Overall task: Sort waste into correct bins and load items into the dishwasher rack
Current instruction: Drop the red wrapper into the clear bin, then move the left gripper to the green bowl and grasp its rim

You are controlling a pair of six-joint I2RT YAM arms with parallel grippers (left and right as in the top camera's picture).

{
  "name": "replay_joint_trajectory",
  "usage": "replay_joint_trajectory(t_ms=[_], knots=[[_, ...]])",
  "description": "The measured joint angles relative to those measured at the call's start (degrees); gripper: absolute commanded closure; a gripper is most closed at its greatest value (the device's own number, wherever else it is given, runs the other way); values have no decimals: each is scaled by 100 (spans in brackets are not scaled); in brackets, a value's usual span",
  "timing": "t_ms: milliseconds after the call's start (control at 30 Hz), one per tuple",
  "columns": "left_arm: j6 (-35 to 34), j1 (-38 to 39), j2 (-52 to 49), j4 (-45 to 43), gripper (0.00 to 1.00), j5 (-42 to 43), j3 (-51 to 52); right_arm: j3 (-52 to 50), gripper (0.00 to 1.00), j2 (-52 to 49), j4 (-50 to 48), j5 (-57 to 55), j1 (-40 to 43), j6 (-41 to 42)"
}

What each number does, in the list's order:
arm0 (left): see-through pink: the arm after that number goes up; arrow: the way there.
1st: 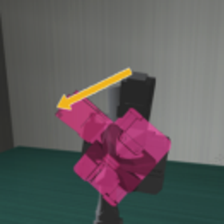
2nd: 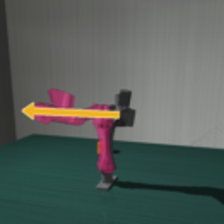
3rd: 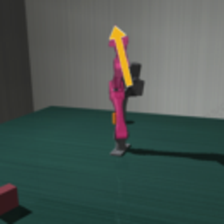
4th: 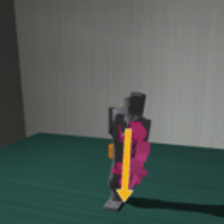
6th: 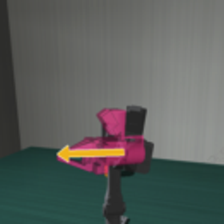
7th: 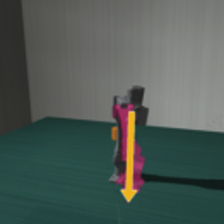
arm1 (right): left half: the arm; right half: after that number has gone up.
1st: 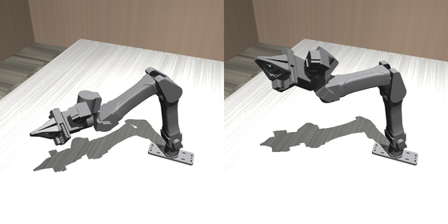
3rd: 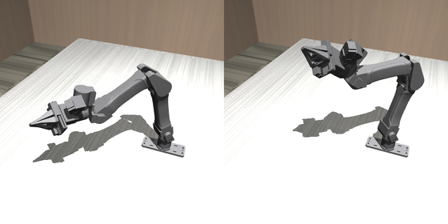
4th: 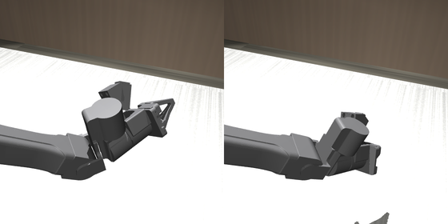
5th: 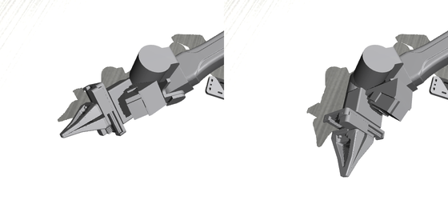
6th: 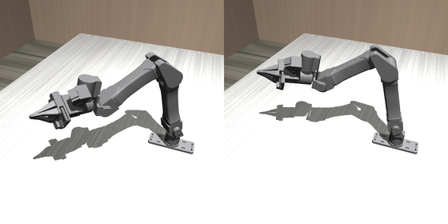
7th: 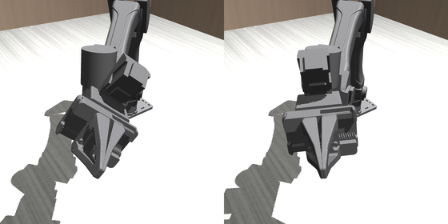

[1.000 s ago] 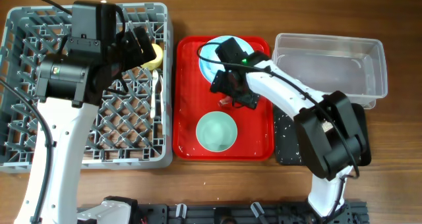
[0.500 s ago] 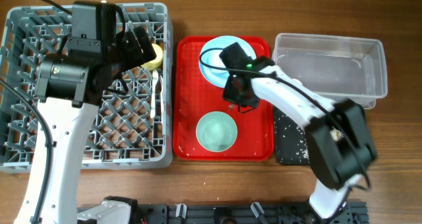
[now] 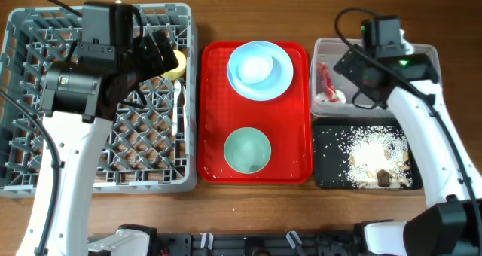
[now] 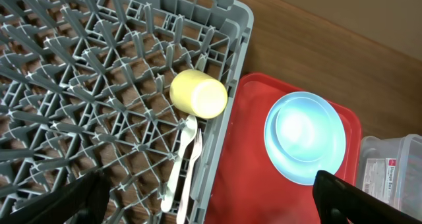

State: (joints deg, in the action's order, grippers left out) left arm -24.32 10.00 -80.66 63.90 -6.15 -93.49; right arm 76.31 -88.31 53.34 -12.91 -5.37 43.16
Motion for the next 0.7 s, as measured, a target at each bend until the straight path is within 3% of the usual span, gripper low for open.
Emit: replay_joint_trajectory(t_ms=[200,433,533,700], knots=[[-2,0,0,0,0,0,0,0,0,0,-17,48,107,-841],[0,0,0,-17,0,0,0,0,0,0,-20,48,107,-901],[-4,0,0,-850,0,0,9,0,0,0,-28,48,107,-901],[-7,0,0,-802,0,310,-2,0,0,0,-20,46,107,-901]])
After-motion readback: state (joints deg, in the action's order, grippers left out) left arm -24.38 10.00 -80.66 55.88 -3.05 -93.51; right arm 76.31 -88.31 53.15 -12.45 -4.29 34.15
